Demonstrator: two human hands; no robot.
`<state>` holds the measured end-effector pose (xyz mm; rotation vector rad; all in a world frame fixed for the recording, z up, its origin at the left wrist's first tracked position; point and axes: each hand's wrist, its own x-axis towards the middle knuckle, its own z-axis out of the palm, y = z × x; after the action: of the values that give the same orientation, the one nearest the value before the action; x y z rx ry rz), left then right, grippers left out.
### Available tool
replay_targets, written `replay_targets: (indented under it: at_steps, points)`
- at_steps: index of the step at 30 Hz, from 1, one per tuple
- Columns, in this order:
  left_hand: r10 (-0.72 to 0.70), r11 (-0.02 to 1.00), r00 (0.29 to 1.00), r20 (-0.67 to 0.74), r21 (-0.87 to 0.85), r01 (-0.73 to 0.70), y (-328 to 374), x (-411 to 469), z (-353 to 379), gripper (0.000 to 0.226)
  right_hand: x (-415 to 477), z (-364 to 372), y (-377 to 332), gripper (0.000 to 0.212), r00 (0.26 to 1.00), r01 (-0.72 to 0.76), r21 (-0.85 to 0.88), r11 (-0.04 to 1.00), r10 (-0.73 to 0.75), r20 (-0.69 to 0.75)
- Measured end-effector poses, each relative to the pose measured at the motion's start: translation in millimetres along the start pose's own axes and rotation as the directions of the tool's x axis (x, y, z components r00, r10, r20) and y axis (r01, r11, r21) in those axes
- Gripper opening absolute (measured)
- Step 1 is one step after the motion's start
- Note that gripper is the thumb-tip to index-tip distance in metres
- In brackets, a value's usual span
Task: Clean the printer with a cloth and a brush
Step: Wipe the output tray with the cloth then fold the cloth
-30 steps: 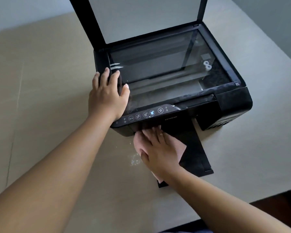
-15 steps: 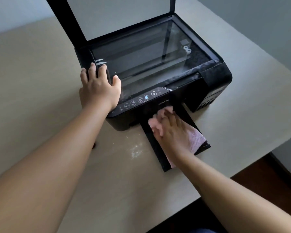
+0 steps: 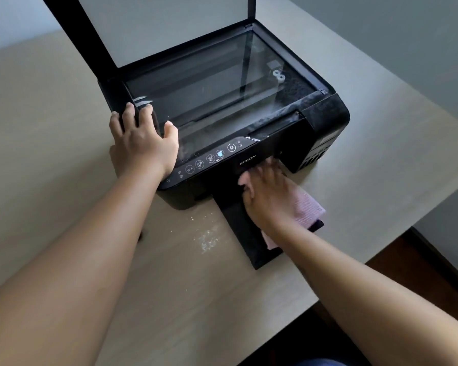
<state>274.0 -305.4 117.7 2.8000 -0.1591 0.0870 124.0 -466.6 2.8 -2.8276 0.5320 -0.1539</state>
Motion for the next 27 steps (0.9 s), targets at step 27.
replay_targets:
  at_steps: [27]
  points:
    - [-0.002, 1.0, 1.0, 0.005, -0.006, 0.002, 0.9, -0.2, -0.6, 0.058, -69.4, -12.3, 61.1, 0.059, 0.992, 0.051, -0.048, 0.998, -0.045, 0.119]
